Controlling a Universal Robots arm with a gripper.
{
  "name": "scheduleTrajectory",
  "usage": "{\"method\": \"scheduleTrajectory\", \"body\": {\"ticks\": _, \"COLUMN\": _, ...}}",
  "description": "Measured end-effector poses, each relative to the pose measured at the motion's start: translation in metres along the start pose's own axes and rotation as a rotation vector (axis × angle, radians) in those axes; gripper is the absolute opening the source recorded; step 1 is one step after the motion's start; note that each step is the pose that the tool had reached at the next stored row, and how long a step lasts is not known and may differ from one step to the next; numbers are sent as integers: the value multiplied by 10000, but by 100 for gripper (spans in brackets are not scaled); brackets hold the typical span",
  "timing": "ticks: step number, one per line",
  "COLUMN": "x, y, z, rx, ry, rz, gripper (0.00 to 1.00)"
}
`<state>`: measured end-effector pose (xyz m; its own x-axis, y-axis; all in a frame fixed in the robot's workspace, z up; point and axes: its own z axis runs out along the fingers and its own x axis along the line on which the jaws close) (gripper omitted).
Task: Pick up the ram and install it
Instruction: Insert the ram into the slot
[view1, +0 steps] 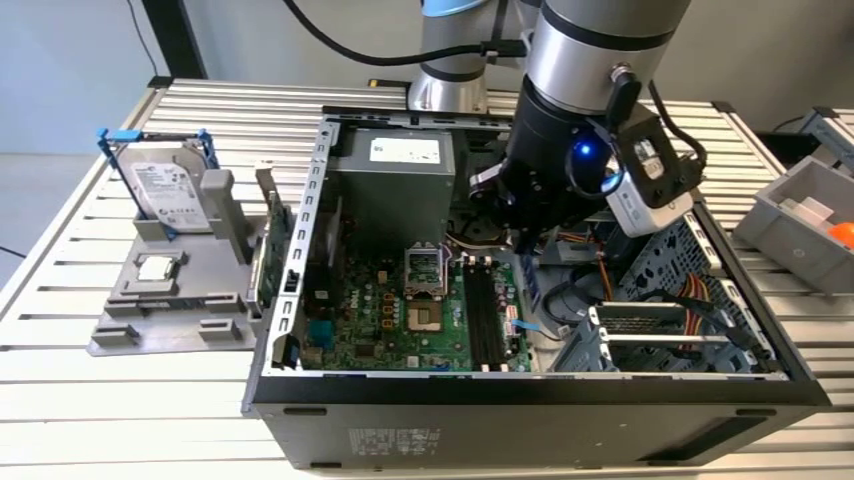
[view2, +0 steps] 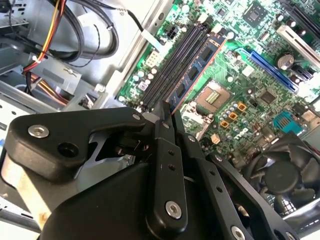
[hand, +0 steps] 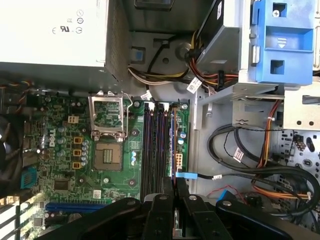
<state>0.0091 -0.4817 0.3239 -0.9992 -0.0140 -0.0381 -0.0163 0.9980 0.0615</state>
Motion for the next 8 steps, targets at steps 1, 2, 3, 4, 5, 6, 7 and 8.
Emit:
{"method": "scheduleTrajectory", "body": {"ticks": 1, "x": 0, "y": 0, "z": 4, "rx": 6, "ry": 1, "rz": 0, "gripper": 0}}
{"method": "scheduleTrajectory", "body": {"ticks": 2, "x": 0, "y": 0, "z": 10, "rx": 5, "ry": 1, "rz": 0, "gripper": 0}}
{"method": "scheduleTrajectory", "body": {"ticks": 3, "x": 1, "y": -1, "z": 15, "rx": 8, "ry": 0, "rz": 0, "gripper": 0}}
{"method": "scheduleTrajectory", "body": {"ticks": 4, "x": 0, "y": -1, "z": 18, "rx": 14, "ry": 1, "rz": 0, "gripper": 0}}
{"method": "scheduleTrajectory", "body": {"ticks": 5, "x": 1, "y": -1, "z": 22, "rx": 16, "ry": 1, "rz": 0, "gripper": 0}}
{"method": "scheduleTrajectory", "body": {"ticks": 6, "x": 1, "y": -1, "z": 27, "rx": 16, "ry": 1, "rz": 0, "gripper": 0}}
{"method": "scheduleTrajectory", "body": {"ticks": 7, "x": 1, "y": -2, "z": 28, "rx": 19, "ry": 1, "rz": 0, "gripper": 0}}
{"method": "scheduleTrajectory", "body": {"ticks": 8, "x": 1, "y": -2, "z": 28, "rx": 20, "ry": 1, "rz": 0, "gripper": 0}}
